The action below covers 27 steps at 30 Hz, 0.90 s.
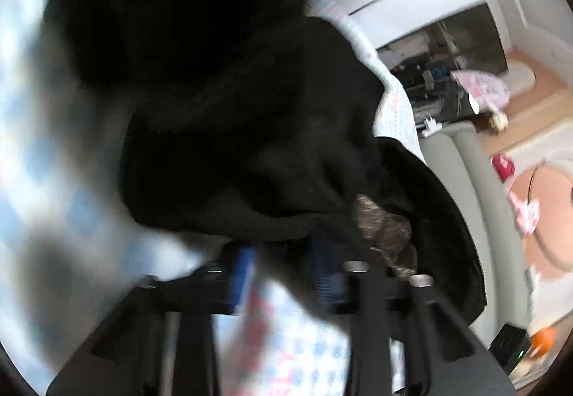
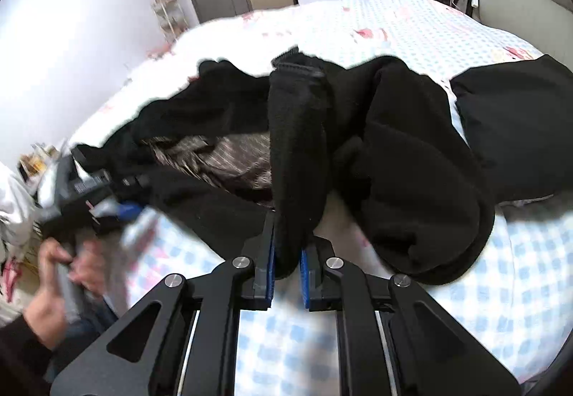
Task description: Fold clothes
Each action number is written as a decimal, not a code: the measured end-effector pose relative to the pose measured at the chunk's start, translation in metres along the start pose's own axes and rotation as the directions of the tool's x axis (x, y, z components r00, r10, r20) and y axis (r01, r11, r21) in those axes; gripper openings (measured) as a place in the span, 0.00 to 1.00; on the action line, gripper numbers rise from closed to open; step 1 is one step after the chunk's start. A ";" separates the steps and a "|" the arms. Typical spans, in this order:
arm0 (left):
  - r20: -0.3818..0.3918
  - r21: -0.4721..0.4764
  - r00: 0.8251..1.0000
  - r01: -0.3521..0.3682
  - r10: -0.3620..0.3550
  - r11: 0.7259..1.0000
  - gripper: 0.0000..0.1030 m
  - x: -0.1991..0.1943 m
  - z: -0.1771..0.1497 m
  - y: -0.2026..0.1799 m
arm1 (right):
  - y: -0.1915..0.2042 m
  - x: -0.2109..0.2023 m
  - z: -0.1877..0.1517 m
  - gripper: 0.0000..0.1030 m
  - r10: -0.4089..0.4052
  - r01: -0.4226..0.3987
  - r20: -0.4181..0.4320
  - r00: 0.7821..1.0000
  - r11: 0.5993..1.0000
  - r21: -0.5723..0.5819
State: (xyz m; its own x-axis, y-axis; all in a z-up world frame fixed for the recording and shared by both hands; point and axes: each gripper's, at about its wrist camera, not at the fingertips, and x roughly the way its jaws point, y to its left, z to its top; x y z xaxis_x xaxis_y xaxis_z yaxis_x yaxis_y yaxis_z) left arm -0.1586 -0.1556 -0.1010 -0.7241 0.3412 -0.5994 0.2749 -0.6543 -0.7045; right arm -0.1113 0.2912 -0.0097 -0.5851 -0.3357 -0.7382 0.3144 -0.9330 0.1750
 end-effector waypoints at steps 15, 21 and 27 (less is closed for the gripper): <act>-0.089 0.160 0.968 -0.217 0.233 0.963 0.13 -0.102 -0.078 -0.004 | 0.020 0.009 -0.022 0.08 -0.062 0.061 -0.074 0.995 0.998 -0.018; -0.054 -0.062 0.986 -0.158 0.155 0.985 0.46 -0.111 -0.075 0.053 | -0.009 0.013 -0.039 0.41 0.083 -0.069 -0.110 0.990 0.989 0.128; -0.064 -0.204 0.998 -0.002 -0.012 0.979 0.53 -0.082 -0.084 0.088 | -0.029 0.049 -0.027 0.77 0.101 -0.086 -0.035 0.994 0.952 0.294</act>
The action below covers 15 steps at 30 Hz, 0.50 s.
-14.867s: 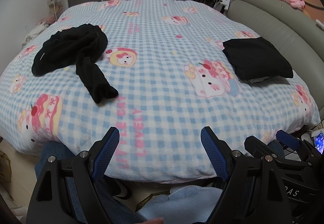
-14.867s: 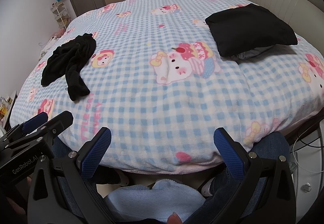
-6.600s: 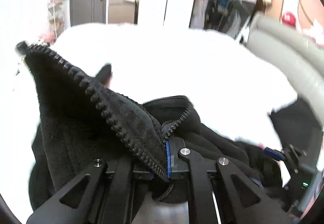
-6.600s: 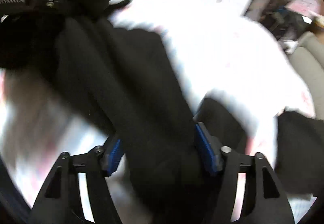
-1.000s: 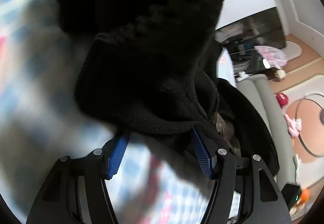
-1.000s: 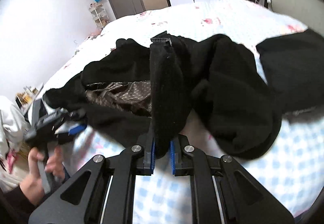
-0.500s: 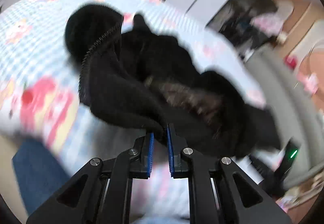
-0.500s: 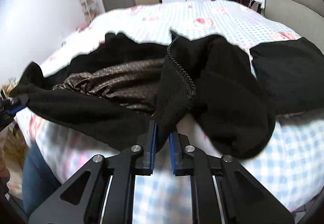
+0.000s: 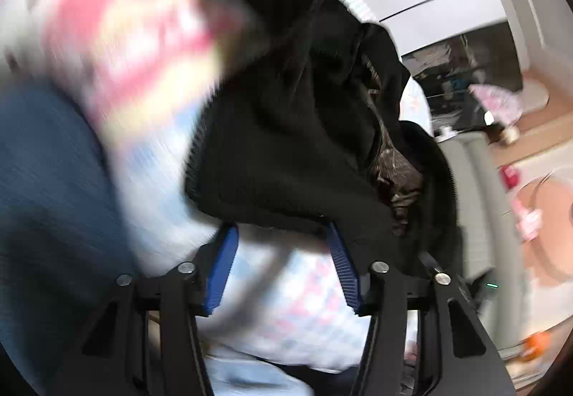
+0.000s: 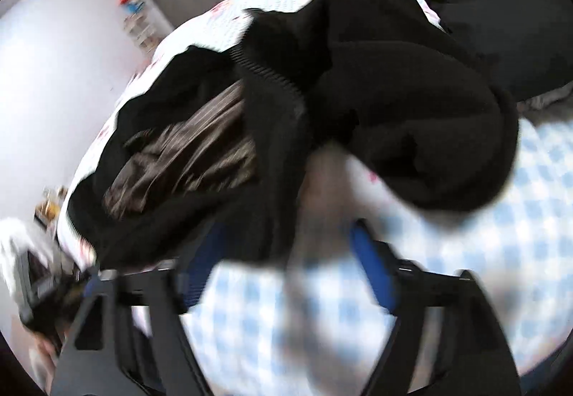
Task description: Fold clothes
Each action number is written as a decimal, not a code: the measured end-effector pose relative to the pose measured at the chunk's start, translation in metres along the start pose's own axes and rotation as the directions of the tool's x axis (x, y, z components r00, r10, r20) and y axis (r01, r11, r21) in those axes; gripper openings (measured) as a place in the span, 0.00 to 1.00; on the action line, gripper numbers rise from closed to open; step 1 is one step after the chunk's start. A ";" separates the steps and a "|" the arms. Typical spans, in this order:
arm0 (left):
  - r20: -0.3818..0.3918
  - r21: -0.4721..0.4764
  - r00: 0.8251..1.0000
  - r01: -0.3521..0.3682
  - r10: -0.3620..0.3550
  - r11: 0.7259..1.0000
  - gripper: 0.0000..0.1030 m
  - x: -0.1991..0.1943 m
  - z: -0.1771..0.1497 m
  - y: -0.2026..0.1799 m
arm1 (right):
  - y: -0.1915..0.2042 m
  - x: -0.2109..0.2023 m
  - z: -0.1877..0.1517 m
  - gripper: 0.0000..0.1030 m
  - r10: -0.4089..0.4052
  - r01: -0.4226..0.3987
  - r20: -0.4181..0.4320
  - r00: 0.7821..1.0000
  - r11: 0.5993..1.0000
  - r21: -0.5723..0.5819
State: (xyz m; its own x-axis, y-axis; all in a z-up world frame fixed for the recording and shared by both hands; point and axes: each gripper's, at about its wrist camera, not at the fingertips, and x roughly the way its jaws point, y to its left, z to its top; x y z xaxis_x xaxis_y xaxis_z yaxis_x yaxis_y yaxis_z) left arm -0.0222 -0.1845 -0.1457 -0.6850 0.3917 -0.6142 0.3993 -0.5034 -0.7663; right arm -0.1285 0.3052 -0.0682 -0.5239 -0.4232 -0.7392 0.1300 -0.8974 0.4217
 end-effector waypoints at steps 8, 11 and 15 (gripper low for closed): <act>0.194 -0.045 0.973 0.137 -0.126 0.990 0.43 0.012 0.023 -0.016 | -0.005 0.052 0.032 0.25 0.008 -0.005 -0.023 1.000 0.995 0.095; 0.269 -0.040 0.961 0.083 -0.070 0.996 0.36 0.006 0.029 -0.021 | 0.007 0.030 0.026 0.09 -0.050 0.050 -0.017 0.999 0.999 -0.022; 0.295 -0.060 0.954 0.075 -0.054 0.995 0.34 -0.005 0.023 -0.010 | 0.013 -0.013 0.000 0.08 -0.073 0.068 -0.040 0.996 0.991 -0.117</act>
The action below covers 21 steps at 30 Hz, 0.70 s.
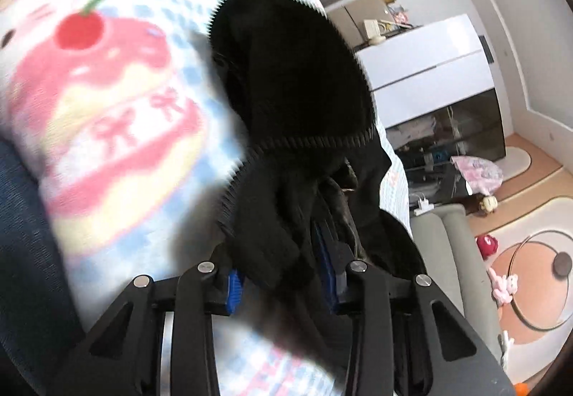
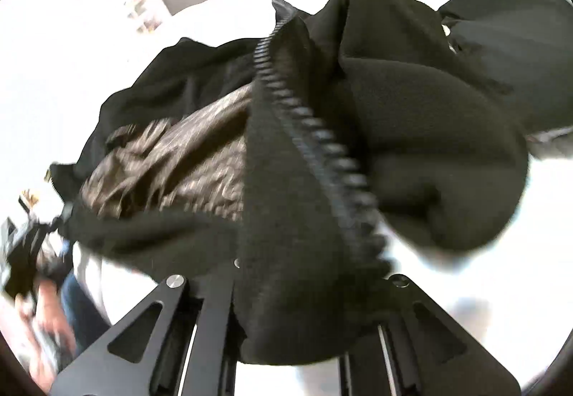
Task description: Fold clothes
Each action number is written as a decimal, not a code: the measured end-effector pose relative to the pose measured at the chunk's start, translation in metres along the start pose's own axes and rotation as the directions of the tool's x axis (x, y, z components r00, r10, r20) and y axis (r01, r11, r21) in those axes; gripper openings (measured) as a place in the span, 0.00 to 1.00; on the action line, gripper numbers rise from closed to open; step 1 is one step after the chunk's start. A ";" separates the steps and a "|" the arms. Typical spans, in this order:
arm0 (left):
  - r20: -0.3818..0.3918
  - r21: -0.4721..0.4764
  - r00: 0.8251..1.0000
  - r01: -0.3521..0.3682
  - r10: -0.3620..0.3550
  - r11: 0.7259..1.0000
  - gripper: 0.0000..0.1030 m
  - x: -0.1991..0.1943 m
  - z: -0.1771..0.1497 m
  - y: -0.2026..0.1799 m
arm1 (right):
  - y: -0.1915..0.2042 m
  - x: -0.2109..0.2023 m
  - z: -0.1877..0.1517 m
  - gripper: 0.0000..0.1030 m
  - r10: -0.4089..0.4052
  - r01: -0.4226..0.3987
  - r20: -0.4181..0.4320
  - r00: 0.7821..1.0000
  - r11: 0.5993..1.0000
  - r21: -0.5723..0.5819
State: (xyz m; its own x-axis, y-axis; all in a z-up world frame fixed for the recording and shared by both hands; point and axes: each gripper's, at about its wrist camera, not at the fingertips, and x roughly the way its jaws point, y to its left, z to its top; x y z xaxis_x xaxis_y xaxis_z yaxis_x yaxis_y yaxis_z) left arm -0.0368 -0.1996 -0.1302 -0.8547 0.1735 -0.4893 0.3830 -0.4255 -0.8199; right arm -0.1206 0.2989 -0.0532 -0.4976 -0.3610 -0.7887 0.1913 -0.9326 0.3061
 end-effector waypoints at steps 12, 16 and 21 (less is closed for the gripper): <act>-0.140 0.172 0.988 -0.034 0.059 0.984 0.21 0.038 0.019 -0.050 | -0.022 0.053 0.010 0.36 -0.039 0.046 -0.068 0.997 0.994 0.095; -0.104 0.349 0.991 -0.040 0.081 0.936 0.15 -0.011 0.009 -0.090 | 0.001 0.009 0.006 0.09 -0.037 0.037 -0.023 0.999 0.999 0.011; -0.234 0.385 0.963 -0.033 0.132 0.923 0.09 -0.065 -0.024 -0.078 | 0.021 -0.068 -0.022 0.07 -0.046 0.046 0.006 0.999 0.992 -0.116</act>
State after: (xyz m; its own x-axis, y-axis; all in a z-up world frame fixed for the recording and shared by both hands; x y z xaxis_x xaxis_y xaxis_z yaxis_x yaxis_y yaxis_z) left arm -0.0022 -0.1566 -0.0417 -0.6905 0.3193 -0.6490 0.2464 -0.7397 -0.6262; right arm -0.0639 0.3037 -0.0048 -0.5106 -0.3181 -0.7988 0.2649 -0.9421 0.2058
